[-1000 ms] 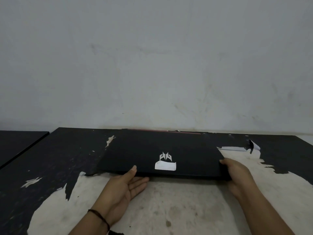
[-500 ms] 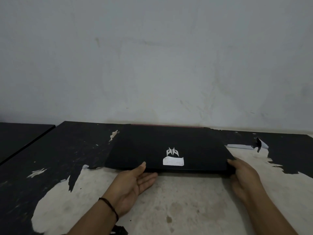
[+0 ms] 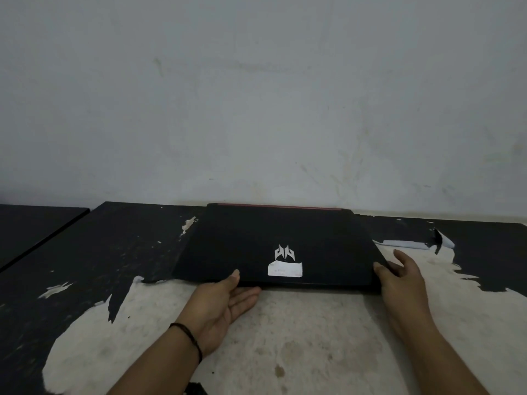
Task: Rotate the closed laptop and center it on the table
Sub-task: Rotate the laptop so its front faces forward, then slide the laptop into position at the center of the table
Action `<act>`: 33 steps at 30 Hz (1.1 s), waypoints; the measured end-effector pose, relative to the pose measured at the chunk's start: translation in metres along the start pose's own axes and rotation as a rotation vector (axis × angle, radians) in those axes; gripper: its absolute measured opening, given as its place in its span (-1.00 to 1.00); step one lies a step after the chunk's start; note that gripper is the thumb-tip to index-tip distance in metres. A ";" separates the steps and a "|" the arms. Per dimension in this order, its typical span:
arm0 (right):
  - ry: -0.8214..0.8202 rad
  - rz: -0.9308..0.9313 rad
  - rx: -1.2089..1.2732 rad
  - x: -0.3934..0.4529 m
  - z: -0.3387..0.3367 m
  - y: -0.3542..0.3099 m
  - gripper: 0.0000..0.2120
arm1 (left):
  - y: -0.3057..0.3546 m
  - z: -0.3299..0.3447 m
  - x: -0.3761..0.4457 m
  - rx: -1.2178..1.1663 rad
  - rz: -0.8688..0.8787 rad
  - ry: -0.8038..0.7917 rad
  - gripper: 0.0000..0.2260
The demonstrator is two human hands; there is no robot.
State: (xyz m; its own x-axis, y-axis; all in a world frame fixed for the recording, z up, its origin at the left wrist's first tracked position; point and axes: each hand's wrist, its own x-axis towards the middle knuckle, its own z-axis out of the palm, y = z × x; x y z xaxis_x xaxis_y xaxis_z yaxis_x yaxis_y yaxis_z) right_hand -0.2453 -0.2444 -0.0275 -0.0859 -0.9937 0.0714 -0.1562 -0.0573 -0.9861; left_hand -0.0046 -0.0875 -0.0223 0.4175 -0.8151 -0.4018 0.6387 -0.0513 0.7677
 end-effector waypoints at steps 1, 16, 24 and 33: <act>-0.003 -0.006 0.005 0.000 0.000 0.000 -0.46 | 0.001 0.001 0.000 0.008 -0.004 0.004 -0.86; -0.017 -0.130 -0.357 -0.001 0.000 -0.001 -0.52 | 0.009 0.008 -0.021 0.287 0.005 0.018 -0.72; 0.134 -0.244 -0.444 -0.004 0.004 -0.001 -0.62 | 0.061 -0.022 -0.008 0.976 0.870 0.488 -0.82; 0.038 -0.047 -0.494 0.000 -0.002 -0.008 -0.48 | 0.068 -0.053 0.040 1.298 0.488 0.536 -0.51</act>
State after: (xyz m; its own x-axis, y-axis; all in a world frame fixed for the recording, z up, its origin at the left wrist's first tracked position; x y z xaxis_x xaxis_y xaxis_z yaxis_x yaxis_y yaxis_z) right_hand -0.2458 -0.2439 -0.0194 -0.1018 -0.9864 0.1287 -0.6074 -0.0408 -0.7933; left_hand 0.0894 -0.0930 -0.0121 0.7822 -0.6132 0.1100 -0.5189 -0.5436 0.6597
